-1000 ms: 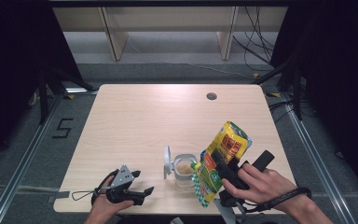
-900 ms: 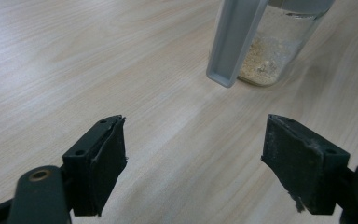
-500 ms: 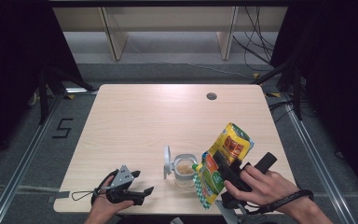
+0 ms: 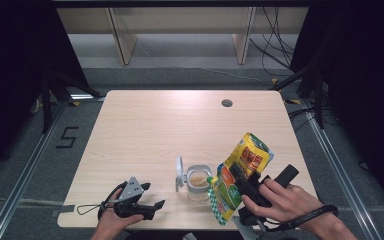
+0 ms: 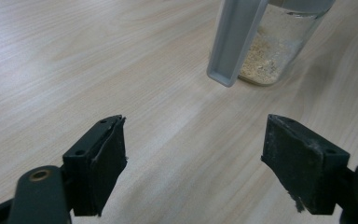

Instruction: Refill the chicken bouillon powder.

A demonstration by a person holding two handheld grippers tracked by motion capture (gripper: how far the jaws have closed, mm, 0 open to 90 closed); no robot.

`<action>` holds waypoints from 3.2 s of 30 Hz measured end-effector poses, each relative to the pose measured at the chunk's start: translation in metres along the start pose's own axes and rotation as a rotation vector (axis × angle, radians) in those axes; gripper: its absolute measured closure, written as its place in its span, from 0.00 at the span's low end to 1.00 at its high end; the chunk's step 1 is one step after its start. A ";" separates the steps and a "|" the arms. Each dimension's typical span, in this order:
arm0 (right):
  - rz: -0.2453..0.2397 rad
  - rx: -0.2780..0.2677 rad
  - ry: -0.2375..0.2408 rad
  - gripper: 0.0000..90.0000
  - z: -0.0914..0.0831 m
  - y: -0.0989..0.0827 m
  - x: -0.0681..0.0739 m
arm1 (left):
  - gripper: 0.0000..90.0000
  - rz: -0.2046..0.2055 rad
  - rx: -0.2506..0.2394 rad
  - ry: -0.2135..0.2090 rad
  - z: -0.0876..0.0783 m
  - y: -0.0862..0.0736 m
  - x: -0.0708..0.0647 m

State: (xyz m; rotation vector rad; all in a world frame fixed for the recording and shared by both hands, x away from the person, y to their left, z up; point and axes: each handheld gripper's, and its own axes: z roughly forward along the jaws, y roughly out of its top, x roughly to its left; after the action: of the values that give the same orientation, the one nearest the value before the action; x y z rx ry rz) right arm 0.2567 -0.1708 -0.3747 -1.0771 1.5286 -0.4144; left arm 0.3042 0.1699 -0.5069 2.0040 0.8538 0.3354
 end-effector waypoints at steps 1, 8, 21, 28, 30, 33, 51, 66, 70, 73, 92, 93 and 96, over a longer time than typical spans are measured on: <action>-0.002 0.001 0.000 0.67 0.000 0.000 0.000 | 0.23 0.008 0.001 -0.001 0.000 0.000 0.000; -0.001 -0.001 -0.004 0.67 -0.002 0.001 -0.002 | 0.23 -0.007 -0.004 -0.004 -0.001 0.000 0.000; 0.013 -0.013 -0.012 0.68 -0.003 0.001 -0.002 | 0.23 -0.003 -0.002 -0.008 -0.001 0.000 0.000; -0.002 -0.001 -0.009 0.69 -0.003 0.002 -0.002 | 0.23 -0.003 -0.002 -0.007 -0.001 0.000 0.000; 0.002 -0.004 -0.007 0.69 -0.002 0.002 -0.001 | 0.23 0.021 -0.002 0.006 -0.002 0.001 0.002; 0.002 -0.007 -0.007 0.69 -0.002 0.002 -0.001 | 0.23 0.004 -0.009 -0.001 -0.002 0.001 0.002; 0.018 -0.016 -0.015 0.69 0.001 0.003 -0.004 | 0.23 0.006 -0.013 0.001 -0.003 0.001 0.002; 0.015 -0.019 -0.018 0.69 0.003 0.003 -0.008 | 0.23 -0.008 -0.011 -0.002 -0.003 0.001 0.002; 0.001 -0.016 -0.017 0.69 0.003 0.002 -0.010 | 0.23 -0.008 -0.009 -0.003 -0.003 0.001 0.002; 0.016 -0.015 -0.020 0.69 0.003 0.002 -0.009 | 0.23 -0.007 -0.009 0.001 -0.003 0.001 0.002; 0.018 -0.011 -0.005 0.70 0.004 0.000 -0.004 | 0.23 -0.008 -0.009 -0.001 -0.003 0.000 0.002; 0.020 -0.011 -0.006 0.70 0.004 0.000 -0.004 | 0.23 -0.010 -0.018 0.004 -0.002 -0.001 0.001; 0.011 -0.009 0.000 0.70 0.004 0.000 -0.004 | 0.23 0.000 -0.012 0.001 -0.003 0.000 0.002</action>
State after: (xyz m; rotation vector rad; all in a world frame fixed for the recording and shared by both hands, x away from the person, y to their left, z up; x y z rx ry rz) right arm 0.2602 -0.1669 -0.3733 -1.0756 1.5372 -0.4007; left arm 0.3042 0.1736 -0.5049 1.9932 0.8501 0.3408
